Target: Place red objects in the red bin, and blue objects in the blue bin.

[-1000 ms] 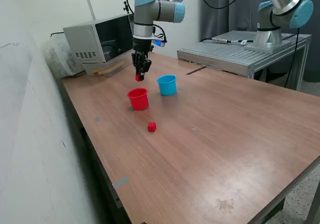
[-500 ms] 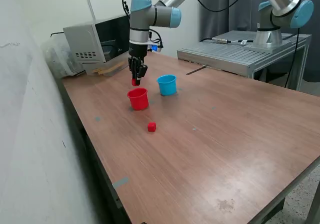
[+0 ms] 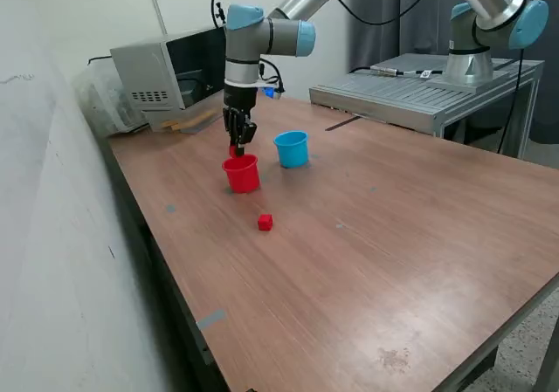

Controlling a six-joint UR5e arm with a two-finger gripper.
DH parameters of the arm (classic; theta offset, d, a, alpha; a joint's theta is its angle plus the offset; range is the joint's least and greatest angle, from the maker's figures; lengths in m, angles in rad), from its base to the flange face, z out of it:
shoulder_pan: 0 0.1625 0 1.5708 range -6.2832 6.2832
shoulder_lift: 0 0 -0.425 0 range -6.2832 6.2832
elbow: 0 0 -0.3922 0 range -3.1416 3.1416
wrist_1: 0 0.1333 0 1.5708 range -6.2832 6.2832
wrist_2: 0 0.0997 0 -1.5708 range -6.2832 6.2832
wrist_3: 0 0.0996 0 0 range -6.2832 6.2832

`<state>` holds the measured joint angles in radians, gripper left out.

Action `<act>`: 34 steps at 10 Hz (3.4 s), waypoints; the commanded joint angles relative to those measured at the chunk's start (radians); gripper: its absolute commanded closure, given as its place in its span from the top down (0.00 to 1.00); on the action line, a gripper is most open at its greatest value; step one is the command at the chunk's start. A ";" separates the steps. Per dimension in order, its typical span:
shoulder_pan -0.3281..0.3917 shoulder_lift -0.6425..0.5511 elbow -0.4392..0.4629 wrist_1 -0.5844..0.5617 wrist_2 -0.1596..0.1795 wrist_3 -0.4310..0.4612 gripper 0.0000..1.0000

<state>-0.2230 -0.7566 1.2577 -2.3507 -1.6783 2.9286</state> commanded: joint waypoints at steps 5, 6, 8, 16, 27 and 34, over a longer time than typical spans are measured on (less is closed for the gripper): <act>0.059 0.005 0.009 0.005 -0.067 0.027 1.00; 0.086 0.003 0.011 0.007 -0.066 0.026 1.00; 0.167 -0.004 0.022 0.008 -0.063 -0.021 1.00; 0.264 0.031 -0.098 0.310 0.193 -0.684 1.00; 0.220 0.252 -0.411 0.364 0.068 -0.641 1.00; 0.225 0.298 -0.439 0.363 0.069 -0.638 1.00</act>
<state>0.0021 -0.4690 0.8261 -1.9880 -1.6094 2.2873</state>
